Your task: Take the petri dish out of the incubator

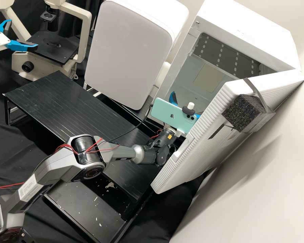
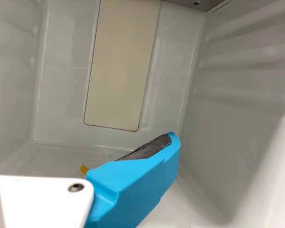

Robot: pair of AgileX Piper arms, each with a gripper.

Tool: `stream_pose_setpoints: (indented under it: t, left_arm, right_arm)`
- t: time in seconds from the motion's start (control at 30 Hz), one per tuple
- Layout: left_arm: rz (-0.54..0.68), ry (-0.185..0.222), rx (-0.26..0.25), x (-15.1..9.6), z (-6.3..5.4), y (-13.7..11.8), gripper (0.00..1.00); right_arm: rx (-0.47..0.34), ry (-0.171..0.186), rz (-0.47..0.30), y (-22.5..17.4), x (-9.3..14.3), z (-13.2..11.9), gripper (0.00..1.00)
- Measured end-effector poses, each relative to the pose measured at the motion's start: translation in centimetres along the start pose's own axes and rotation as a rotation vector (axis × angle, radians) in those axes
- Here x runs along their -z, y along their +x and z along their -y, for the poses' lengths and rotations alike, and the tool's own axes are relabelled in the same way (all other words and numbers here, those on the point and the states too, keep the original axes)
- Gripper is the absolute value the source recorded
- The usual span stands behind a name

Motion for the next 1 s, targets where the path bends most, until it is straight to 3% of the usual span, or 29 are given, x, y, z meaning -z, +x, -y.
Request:
stream_pose_setpoints:
  t: [0.47,1.0]
  left_arm:
    - [0.0,0.0,0.0,0.0,0.0,0.0,1.0]
    - [0.0,0.0,0.0,0.0,0.0,0.0,1.0]
  right_arm:
    - [0.02,-0.001,0.027,0.5,0.3,0.6,1.0]
    - [0.001,-0.048,0.114,3.0,-1.2,-0.1,1.0]
